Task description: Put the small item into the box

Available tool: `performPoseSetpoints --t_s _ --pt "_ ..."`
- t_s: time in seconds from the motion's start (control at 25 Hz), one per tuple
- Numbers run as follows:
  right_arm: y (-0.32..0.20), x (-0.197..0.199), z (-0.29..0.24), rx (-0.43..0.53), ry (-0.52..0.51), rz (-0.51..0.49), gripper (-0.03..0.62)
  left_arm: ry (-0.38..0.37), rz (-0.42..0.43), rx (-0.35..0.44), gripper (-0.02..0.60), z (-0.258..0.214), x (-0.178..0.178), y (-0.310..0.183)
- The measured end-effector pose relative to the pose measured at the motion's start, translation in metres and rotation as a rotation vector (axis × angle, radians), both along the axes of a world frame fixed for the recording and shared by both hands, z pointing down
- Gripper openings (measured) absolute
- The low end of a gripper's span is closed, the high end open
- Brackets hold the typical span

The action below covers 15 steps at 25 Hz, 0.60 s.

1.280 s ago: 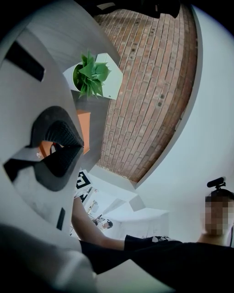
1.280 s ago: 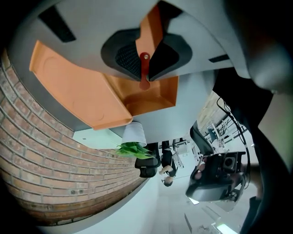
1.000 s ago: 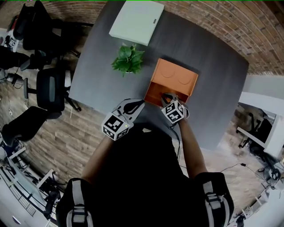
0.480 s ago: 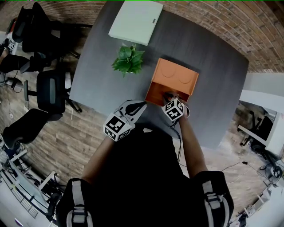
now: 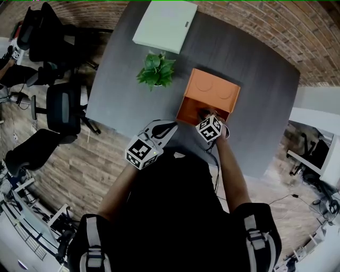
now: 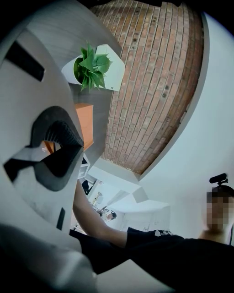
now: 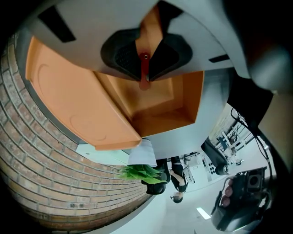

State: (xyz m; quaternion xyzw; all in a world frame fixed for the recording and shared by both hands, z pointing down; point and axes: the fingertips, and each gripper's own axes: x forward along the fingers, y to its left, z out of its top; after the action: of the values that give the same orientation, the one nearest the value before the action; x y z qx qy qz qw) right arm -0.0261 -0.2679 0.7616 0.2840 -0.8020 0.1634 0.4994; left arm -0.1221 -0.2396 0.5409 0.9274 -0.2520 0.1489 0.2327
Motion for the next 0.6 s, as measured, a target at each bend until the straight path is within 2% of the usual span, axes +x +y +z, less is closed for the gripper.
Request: performPoseSetpoints --t_s 0.6 --pt "0.004 0.001 0.006 -0.032 -0.007 0.027 0.069 0.005 -0.009 0.007 0.023 -0.006 0.0 0.012"
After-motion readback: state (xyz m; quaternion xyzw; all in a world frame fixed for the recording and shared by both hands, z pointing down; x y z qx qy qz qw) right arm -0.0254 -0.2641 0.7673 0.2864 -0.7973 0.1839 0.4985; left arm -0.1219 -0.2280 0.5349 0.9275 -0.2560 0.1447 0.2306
